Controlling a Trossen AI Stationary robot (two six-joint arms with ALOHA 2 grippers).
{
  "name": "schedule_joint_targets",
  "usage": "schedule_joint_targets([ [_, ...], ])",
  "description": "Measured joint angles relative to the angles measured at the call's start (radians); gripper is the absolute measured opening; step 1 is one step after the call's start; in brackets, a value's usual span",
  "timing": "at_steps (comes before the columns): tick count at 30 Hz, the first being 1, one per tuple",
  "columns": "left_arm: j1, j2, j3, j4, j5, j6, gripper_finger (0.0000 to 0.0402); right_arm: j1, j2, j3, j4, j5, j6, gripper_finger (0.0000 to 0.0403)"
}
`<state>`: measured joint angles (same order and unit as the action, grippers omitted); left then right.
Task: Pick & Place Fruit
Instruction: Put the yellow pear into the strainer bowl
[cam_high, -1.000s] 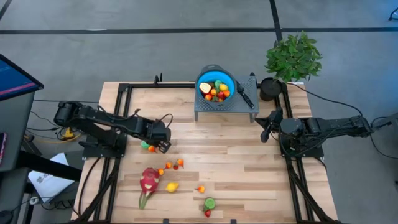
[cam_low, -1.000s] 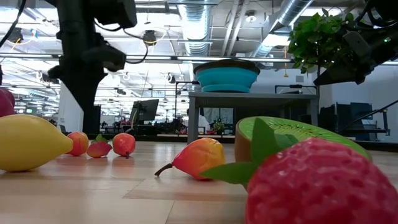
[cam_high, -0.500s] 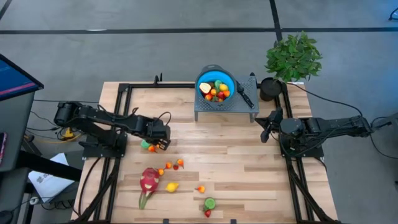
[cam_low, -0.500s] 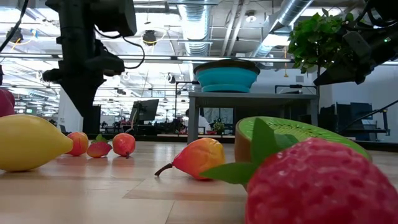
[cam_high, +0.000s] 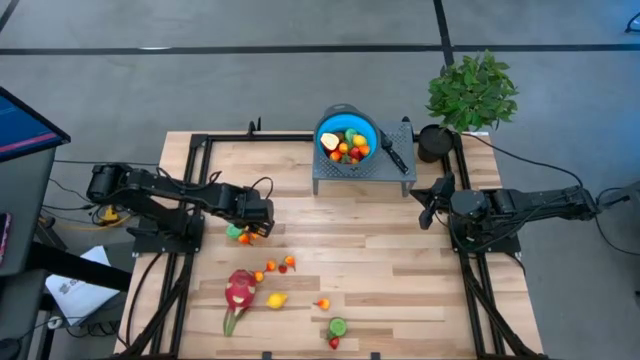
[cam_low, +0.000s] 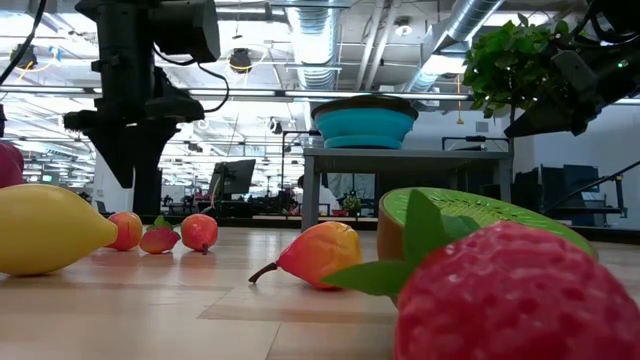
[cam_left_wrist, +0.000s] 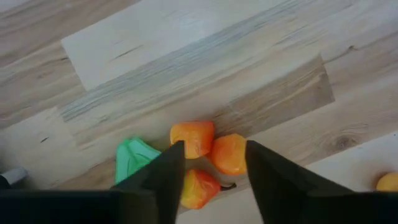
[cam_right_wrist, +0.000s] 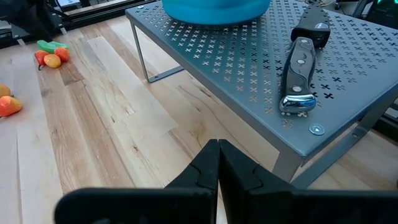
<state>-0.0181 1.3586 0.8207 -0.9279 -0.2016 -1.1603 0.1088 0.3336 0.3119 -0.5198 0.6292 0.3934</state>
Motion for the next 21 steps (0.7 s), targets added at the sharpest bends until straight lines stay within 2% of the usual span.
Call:
schedule_joint_targets([
  [5, 0.000, 0.000, 0.000, 0.000, 0.000, 0.000, 0.0231, 0.000, 0.000, 0.000, 0.000, 0.000, 0.000, 0.0000],
  [10, 0.000, 0.000, 0.000, 0.000, 0.000, 0.002, 0.0272, 0.000, 0.000, 0.000, 0.000, 0.000, 0.000, 0.0000],
  [14, -0.001, 0.000, 0.000, 0.001, -0.016, 0.025, 0.0284, 0.000, 0.000, 0.000, 0.000, 0.000, 0.000, 0.0000],
  [21, -0.009, 0.000, 0.000, 0.001, -0.031, 0.035, 0.0280, 0.000, 0.000, 0.000, 0.000, 0.000, 0.000, 0.0000],
])
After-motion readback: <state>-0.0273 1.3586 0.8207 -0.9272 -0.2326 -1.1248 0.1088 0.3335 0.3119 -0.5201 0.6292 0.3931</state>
